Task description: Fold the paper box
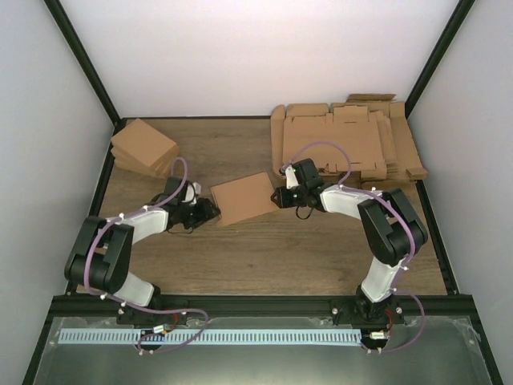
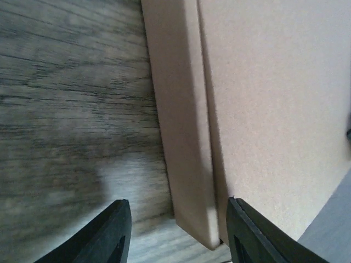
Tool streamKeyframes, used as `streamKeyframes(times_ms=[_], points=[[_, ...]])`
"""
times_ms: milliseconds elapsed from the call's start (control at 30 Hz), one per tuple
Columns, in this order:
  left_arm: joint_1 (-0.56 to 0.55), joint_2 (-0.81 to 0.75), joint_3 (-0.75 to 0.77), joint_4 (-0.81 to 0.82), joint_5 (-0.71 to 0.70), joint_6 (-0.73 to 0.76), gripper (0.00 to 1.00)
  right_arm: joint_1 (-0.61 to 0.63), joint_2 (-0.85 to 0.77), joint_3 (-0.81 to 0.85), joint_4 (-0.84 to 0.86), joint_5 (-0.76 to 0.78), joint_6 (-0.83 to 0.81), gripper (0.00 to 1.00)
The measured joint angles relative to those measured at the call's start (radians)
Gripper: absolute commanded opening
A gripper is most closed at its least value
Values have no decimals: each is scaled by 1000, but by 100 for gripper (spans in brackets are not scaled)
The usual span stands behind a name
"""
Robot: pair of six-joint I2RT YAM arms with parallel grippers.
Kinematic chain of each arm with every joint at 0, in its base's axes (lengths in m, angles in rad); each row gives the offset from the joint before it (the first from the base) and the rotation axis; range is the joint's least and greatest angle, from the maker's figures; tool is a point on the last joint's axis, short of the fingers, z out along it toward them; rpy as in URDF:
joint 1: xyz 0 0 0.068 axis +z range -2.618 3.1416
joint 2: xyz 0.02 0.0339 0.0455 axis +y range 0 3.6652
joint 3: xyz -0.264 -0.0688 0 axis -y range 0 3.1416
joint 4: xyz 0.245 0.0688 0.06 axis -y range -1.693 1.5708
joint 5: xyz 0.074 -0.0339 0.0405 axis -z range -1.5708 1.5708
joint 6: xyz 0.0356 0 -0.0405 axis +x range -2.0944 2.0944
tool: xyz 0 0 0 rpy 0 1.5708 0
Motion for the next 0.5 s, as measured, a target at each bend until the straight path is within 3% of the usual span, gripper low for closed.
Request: streamKeyframes(times_ms=[333,500], points=[[0,120,24,93,61,14,30,-5,0,0,-4,16,-3,25],[0,121,24,106,68,16,30,-6,6,0,2,19,-4,22]])
